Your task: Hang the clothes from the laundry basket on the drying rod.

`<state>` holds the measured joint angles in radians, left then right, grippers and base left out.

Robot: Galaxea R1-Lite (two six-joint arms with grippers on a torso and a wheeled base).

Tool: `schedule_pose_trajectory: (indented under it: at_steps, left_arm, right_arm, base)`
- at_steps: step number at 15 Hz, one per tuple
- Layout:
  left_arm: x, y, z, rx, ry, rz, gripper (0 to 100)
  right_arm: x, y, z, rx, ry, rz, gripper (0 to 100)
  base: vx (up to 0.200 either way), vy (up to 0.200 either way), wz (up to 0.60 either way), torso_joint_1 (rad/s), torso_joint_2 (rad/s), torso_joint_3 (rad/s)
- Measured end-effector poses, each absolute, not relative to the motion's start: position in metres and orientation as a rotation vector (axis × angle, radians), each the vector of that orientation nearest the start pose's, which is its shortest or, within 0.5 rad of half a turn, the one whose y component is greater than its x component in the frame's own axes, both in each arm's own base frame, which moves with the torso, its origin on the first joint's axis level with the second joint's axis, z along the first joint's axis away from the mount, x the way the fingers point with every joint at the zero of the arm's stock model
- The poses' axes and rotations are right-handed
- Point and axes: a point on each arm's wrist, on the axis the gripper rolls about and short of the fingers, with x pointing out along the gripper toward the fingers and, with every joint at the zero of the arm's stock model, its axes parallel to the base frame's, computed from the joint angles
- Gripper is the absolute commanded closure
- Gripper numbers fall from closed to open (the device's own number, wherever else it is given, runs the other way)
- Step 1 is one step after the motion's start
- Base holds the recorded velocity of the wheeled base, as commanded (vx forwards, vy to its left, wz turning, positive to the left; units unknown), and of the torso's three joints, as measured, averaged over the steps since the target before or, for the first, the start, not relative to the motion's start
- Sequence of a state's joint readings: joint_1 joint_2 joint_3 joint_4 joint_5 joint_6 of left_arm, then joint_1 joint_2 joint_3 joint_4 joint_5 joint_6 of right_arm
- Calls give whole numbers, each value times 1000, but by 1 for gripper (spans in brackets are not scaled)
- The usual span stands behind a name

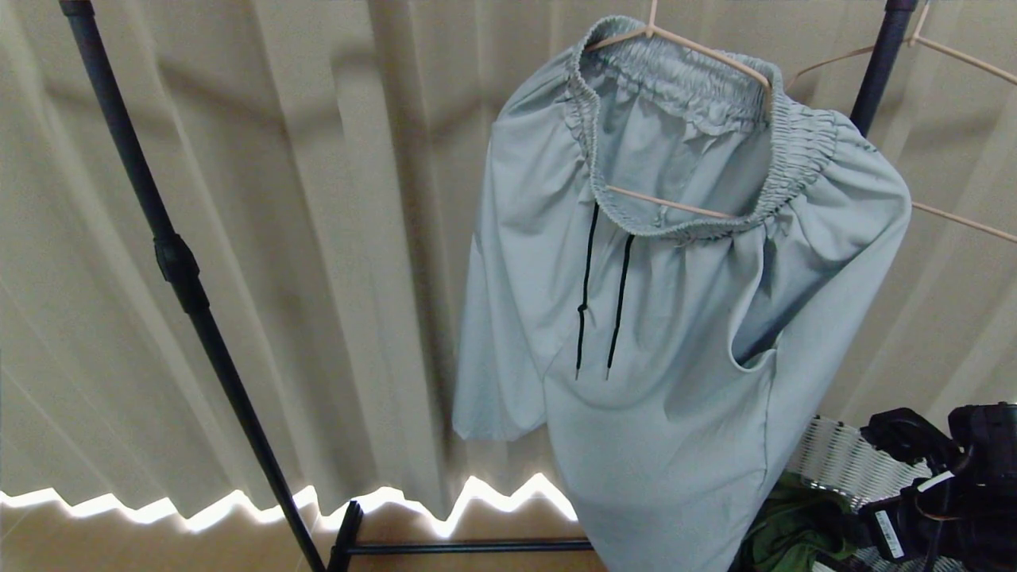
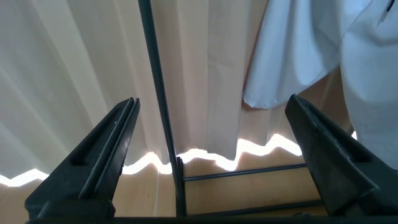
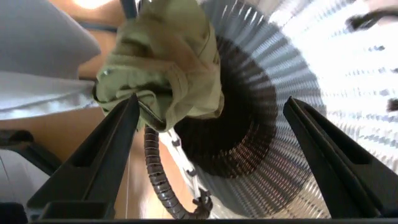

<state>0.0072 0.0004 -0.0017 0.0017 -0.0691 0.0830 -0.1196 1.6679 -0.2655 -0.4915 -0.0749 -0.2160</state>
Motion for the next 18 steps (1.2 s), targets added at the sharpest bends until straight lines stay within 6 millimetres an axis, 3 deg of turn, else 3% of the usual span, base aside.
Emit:
schedule_pose_trajectory:
  at_steps: [14,15,18]
  left_arm:
    - [-23,-2,76,83,-2,-60,0]
    - [-23,-2,76,83,-3,-60,0]
    - [-23,-2,76,82,-2,-60,0]
  right_arm:
    - [230,-38,25,-177,938,-132,0]
    - [230,-38,25,-176,940,-132,100]
    - [225,-37,25,-174,944,-129,100]
  base:
    - [0,0,0,0,0,0]
    - [0,0,0,0,0,0]
    - [0,0,0,0,0,0]
